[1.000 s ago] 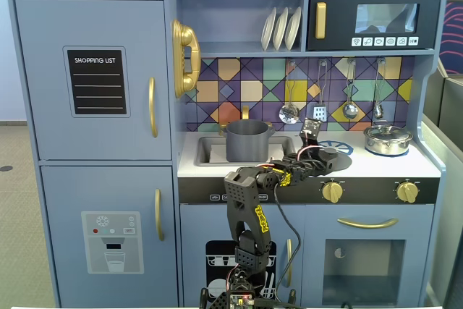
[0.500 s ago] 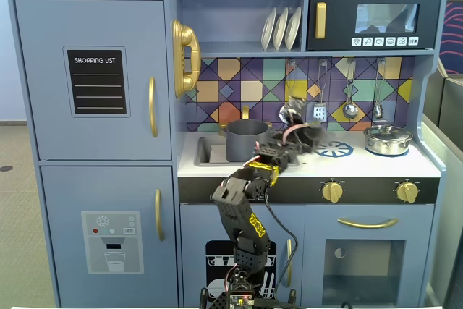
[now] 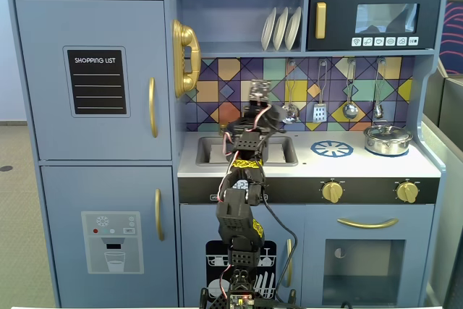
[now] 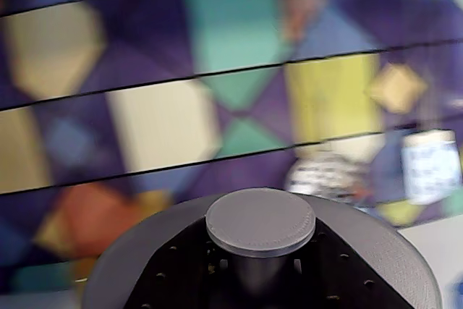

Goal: Pick up the lid from the counter and put it on the gray recipient

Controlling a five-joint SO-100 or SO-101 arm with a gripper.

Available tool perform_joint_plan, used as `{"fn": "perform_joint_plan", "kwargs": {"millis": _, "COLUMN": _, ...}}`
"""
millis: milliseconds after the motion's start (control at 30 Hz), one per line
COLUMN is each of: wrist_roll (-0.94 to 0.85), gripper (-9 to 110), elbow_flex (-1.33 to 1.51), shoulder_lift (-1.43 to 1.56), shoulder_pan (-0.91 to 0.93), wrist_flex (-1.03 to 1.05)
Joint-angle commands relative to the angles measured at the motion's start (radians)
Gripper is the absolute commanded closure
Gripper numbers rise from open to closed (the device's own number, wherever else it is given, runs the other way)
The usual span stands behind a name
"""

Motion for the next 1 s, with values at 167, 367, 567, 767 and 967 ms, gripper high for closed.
{"fn": "perform_joint_plan", "kwargs": {"millis": 167, "wrist_roll": -0.046, "gripper": 102, "elbow_flex": 0.023, "shoulder_lift": -0.040, "shoulder_pan": -0.100, "wrist_flex": -0.097}}
{"fn": "perform_joint_plan", "kwargs": {"millis": 367, "wrist_roll": -0.057, "gripper": 102, "elbow_flex": 0.008, "shoulder_lift": -0.137, "shoulder_pan": -0.097, "wrist_flex": -0.166}}
{"fn": "perform_joint_plan", "kwargs": {"millis": 567, "wrist_roll": -0.071, "gripper": 102, "elbow_flex": 0.011, "shoulder_lift": -0.163, "shoulder_pan": -0.089, "wrist_flex": -0.183}}
{"fn": "perform_joint_plan", "kwargs": {"millis": 767, "wrist_roll": -0.075, "gripper": 102, "elbow_flex": 0.046, "shoulder_lift": -0.114, "shoulder_pan": -0.080, "wrist_flex": -0.155}}
{"fn": "perform_joint_plan", "kwargs": {"millis": 967, "wrist_roll": -0.083, "gripper": 102, "elbow_flex": 0.077, "shoulder_lift": -0.066, "shoulder_pan": -0.069, "wrist_flex": -0.129}}
